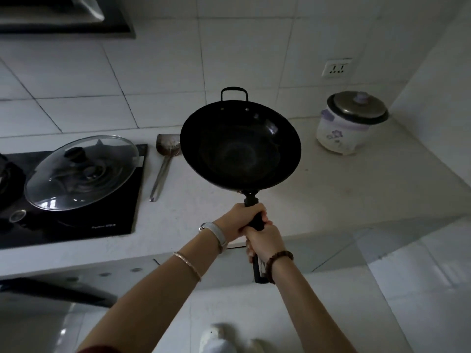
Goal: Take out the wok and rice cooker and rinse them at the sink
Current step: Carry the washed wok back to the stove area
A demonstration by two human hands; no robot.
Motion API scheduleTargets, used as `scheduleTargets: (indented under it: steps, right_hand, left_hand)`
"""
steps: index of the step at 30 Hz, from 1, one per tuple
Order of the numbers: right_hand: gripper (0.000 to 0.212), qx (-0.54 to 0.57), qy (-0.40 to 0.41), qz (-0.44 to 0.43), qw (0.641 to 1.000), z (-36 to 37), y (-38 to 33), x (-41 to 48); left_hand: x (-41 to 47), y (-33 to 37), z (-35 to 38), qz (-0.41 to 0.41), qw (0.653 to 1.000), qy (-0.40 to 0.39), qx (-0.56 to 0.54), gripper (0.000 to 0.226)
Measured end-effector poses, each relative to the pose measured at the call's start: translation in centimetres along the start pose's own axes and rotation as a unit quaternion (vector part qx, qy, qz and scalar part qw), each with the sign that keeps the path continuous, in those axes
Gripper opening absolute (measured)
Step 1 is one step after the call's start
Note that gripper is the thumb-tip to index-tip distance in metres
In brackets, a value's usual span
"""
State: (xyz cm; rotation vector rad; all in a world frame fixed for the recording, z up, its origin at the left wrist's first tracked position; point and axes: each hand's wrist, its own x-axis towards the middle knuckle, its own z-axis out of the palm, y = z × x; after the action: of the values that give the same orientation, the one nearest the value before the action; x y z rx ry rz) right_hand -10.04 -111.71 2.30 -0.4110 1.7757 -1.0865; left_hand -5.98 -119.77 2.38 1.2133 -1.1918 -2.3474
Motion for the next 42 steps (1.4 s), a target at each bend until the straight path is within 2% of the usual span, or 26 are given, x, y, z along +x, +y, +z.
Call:
scheduleTargets:
  steps: [11, 19, 42]
  right_hand:
    - [0.016, 0.011, -0.016, 0.054, 0.998, -0.8, -2.3, 7.2]
    - [0.02, -0.001, -0.016, 0.081, 0.997, -0.7, -4.8, 12.1]
    - [0.005, -0.022, -0.017, 0.108, 0.994, 1.4, -4.9, 15.8]
  left_hand:
    - [7.5, 2.0, -1.0, -0.042, 0.999, 0.005, 0.006, 0.028]
    - [12.6, 4.3, -2.1, -0.054, 0.998, 0.018, 0.001, 0.029]
    - [15.5, 4.6, -4.8, -0.091, 0.994, 0.038, -0.041, 0.021]
